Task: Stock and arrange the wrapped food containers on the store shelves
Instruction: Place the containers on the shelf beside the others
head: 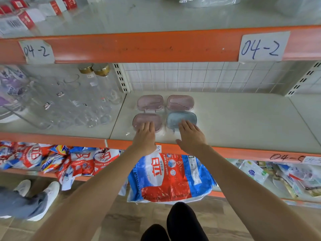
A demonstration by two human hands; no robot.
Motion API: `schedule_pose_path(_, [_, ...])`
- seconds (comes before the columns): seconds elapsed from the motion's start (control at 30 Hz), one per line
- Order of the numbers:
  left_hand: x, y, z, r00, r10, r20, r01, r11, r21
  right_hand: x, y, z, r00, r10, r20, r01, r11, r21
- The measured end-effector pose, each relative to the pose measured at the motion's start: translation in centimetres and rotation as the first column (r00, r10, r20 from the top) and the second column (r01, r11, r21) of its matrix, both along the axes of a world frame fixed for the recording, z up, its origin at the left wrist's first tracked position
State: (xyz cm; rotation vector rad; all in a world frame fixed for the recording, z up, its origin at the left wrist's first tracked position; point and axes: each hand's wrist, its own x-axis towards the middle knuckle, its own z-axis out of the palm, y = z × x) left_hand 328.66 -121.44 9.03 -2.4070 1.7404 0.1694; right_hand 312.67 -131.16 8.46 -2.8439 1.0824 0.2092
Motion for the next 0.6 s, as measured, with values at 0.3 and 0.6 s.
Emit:
schedule_pose_path(0.3, [-0.2,2.2,4.0,0.98,-0.019,-0.197,0.05,0.987,0.155,-1.3,1.6,3.9,0.994,0.083,-0.077,-0.074,0.991,0.115])
schedule_pose_path(0.6, [-2.5,7.1,15.3,0.964,-0.208,-0.167,0.229,0.965,0.124,-3.8,7.5,15.0,0.996,0.09,-0.022,-0.085,0.983,0.164])
